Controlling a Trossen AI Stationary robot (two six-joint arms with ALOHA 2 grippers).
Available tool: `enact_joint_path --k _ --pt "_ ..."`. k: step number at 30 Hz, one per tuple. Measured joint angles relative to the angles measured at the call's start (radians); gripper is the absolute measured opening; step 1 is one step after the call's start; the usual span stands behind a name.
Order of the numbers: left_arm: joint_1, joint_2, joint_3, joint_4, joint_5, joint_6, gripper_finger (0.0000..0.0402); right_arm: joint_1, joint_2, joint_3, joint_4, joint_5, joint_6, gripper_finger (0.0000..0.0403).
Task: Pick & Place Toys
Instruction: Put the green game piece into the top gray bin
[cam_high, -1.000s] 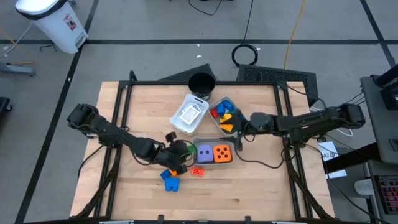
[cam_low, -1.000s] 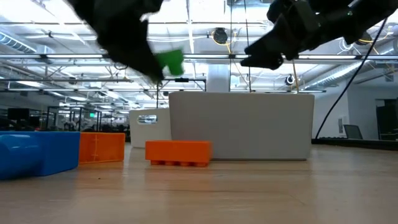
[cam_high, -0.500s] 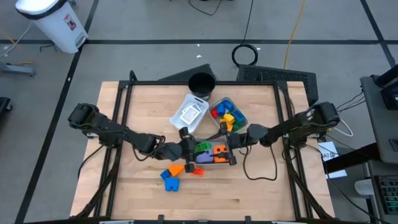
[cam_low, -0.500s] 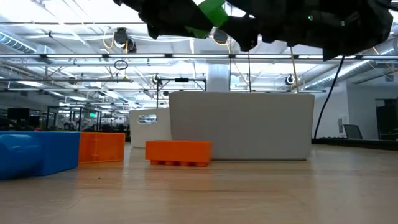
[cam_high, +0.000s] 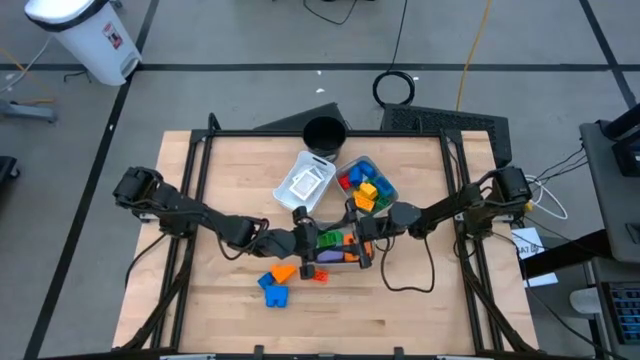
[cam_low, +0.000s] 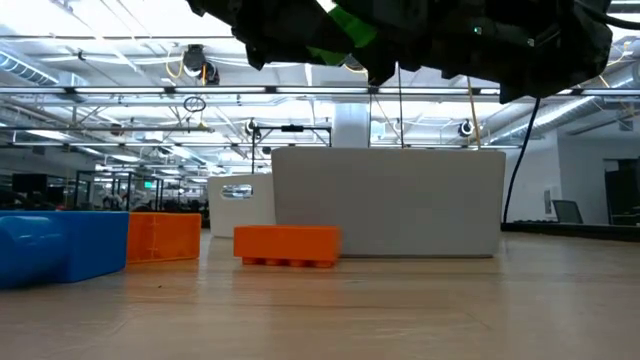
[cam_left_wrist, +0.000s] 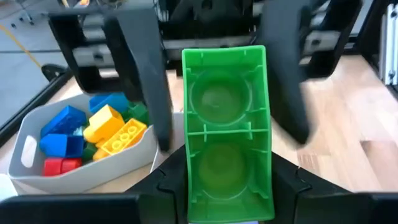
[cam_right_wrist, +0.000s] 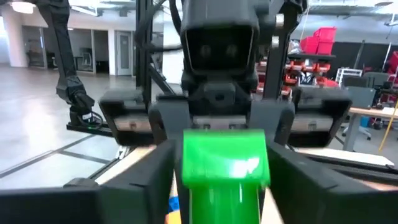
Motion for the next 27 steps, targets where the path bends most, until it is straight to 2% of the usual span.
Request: enact_joint_path --k 5,9,13,16,21,24,27 --pt "-0.001 -0.001 0.0 -0.002 -0.009 -0.008 0.0137 -0.002 -0.003 0.0 -0.032 0.003 -0.012 0.0093" --pt "-0.001 -0.001 0.0 0.001 -0.015 -0.072 0.0149 -0.003 -0.01 0.0 -0.046 -0.003 -0.007 0.0091" --pt "0.008 -0.001 0.0 -0.032 -0.048 -0.262 0.0226 -0.01 -0.075 0.0 -0.166 0.002 -0.021 0.0091" --pt "0.016 -0.013 0.0 -0.135 -0.032 -0.251 0.0289 -0.028 -0.173 -0.001 -0.333 0.014 -0.021 0.0091" --pt "0.019 -0.016 0.0 -0.209 -0.006 -0.265 0.0358 -0.065 -0.35 -0.011 -0.633 0.186 -0.039 0.0091" --pt "0.02 -0.009 0.001 -0.205 -0.002 -0.299 0.0381 -0.106 -0.42 -0.043 -0.748 0.318 -0.042 0.0091" --pt "0.019 -0.003 0.0 -0.212 -0.002 -0.303 0.0394 -0.178 -0.434 -0.089 -0.796 0.39 0.003 0.0091"
